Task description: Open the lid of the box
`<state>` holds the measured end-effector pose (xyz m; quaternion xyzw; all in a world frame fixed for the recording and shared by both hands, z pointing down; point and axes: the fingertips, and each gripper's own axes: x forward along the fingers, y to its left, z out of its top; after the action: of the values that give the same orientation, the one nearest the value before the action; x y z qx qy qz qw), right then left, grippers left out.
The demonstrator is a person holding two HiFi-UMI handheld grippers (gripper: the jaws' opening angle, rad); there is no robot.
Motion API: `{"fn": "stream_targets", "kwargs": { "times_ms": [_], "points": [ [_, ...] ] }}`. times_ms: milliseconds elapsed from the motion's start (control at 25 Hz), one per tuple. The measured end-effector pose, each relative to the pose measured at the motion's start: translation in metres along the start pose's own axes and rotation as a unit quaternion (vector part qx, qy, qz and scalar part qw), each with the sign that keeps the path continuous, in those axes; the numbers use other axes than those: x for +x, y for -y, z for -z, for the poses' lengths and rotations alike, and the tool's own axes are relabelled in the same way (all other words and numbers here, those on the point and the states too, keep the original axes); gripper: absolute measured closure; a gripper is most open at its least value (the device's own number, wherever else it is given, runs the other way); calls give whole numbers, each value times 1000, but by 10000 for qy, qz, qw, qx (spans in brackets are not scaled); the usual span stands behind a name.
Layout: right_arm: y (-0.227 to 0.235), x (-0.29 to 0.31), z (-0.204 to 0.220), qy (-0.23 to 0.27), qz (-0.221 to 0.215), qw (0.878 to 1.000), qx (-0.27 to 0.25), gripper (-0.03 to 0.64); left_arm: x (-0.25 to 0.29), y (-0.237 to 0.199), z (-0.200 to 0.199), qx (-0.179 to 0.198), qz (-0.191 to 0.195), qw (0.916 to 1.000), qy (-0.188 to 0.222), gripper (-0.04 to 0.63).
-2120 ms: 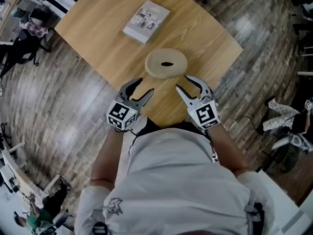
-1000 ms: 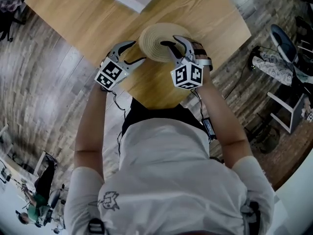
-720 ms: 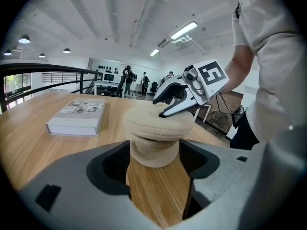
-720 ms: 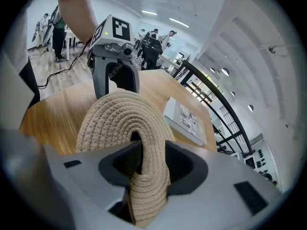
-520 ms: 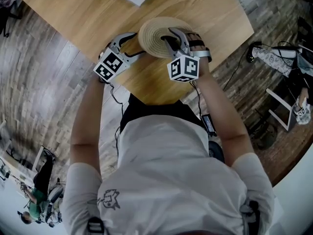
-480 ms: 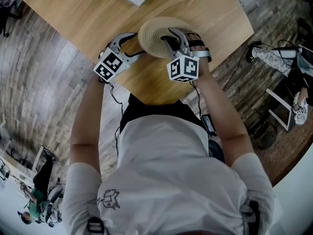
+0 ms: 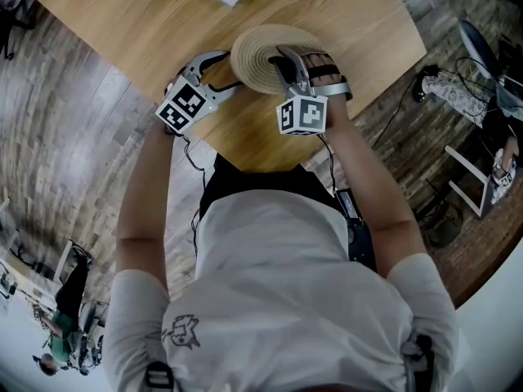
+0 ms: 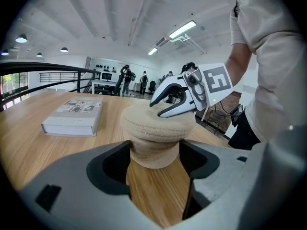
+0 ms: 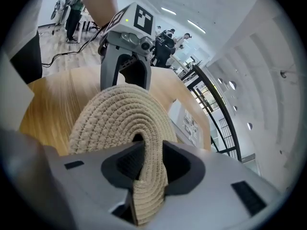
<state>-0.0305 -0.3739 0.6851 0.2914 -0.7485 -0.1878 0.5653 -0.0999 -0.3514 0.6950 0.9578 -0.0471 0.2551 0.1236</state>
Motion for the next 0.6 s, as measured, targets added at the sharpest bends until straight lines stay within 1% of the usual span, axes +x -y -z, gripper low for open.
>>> {"fn": "stream_targets", "kwargs": {
  "times_ms": [240, 360, 480, 600],
  "points": [
    [-4, 0, -2, -33, 49, 9999, -127, 549, 0, 0, 1, -26, -27, 10000, 18, 284],
    [-5, -2, -1, -44, 126, 9998, -119, 552, 0, 1, 1, -4, -56, 10000, -5, 285],
    [-5, -3, -2, -43, 144, 9998, -119, 568, 0, 1, 0, -15, -90, 10000, 7, 285],
    [-5, -2, -2, -33, 137, 9998, -113, 569, 0, 0, 1, -28, -92, 9999, 35, 285]
  ]
}}
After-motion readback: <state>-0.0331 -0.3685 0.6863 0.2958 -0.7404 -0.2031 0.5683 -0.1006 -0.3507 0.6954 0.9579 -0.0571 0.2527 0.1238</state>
